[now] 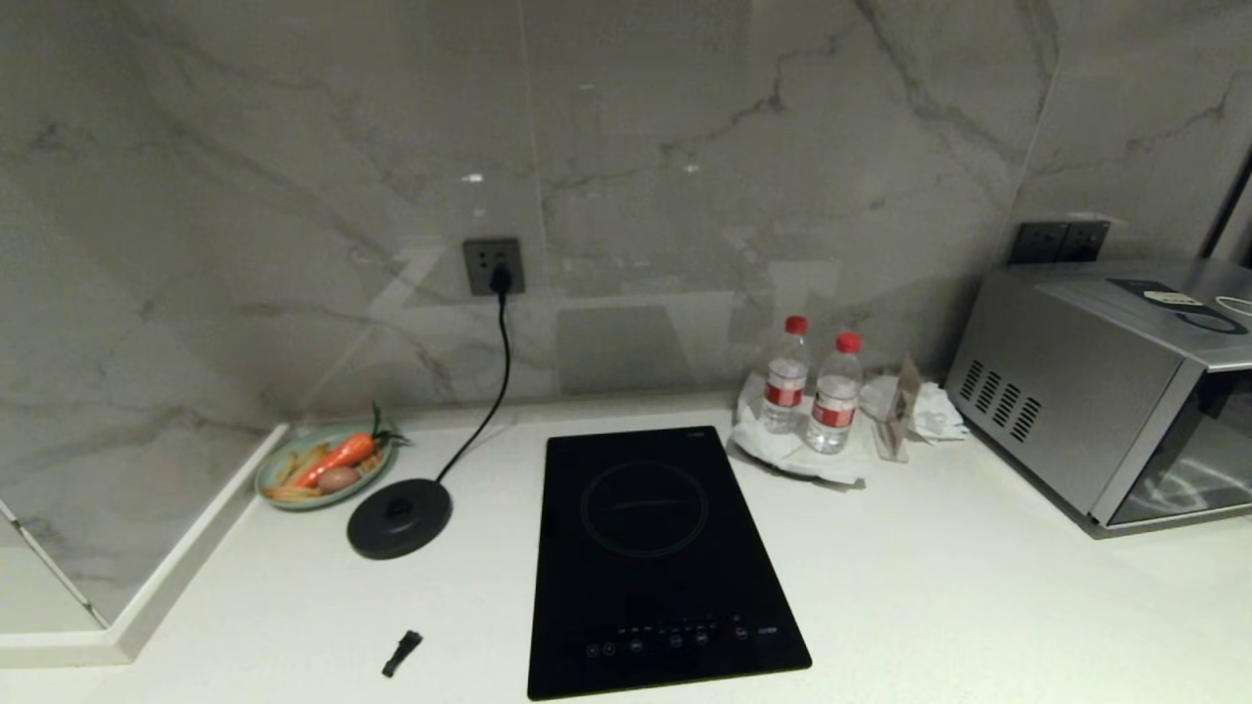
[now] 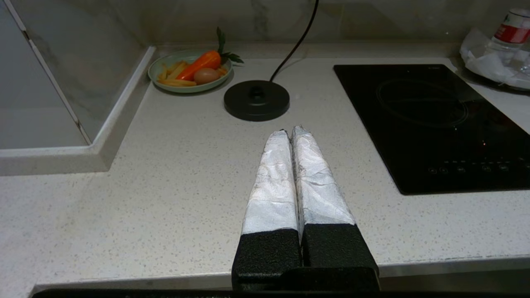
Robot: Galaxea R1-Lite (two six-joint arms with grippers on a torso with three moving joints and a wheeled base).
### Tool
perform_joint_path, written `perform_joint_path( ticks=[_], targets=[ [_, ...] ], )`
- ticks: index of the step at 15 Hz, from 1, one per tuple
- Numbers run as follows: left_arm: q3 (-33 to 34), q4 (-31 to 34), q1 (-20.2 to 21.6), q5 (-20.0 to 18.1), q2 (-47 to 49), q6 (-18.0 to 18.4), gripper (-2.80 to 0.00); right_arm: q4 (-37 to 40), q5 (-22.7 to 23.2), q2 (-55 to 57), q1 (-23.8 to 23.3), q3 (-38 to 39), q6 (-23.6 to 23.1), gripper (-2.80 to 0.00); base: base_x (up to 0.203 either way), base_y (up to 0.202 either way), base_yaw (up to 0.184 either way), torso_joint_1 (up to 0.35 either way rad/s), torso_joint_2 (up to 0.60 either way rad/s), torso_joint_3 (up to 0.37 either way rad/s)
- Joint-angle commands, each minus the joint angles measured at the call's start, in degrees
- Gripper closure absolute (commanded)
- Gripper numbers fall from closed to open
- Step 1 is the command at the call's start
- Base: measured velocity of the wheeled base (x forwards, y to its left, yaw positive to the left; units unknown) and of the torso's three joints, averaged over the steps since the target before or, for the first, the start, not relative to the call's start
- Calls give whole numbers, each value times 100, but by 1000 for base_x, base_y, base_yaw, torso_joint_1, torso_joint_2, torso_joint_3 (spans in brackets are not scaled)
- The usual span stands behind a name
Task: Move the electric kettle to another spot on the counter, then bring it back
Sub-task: Grab the kettle
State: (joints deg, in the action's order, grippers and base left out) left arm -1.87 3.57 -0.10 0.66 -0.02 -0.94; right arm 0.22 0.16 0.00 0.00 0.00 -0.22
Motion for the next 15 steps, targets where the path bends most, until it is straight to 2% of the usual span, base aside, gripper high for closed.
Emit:
perform_joint_path(
  ticks=[1,7,15],
  targets=[
    [2,3,9,4,2,-1,0,4,2,0,0,0,-4,0,0,0,0,134,-297,-166],
    [2,3,10,4,2,15,0,-4,10,0,0,0,-57,0,0,0,0,97,-215,-119],
    [2,3,17,4,2,15,0,4,2,0,0,0,-48,0,0,0,0,0,0,0]
  ],
)
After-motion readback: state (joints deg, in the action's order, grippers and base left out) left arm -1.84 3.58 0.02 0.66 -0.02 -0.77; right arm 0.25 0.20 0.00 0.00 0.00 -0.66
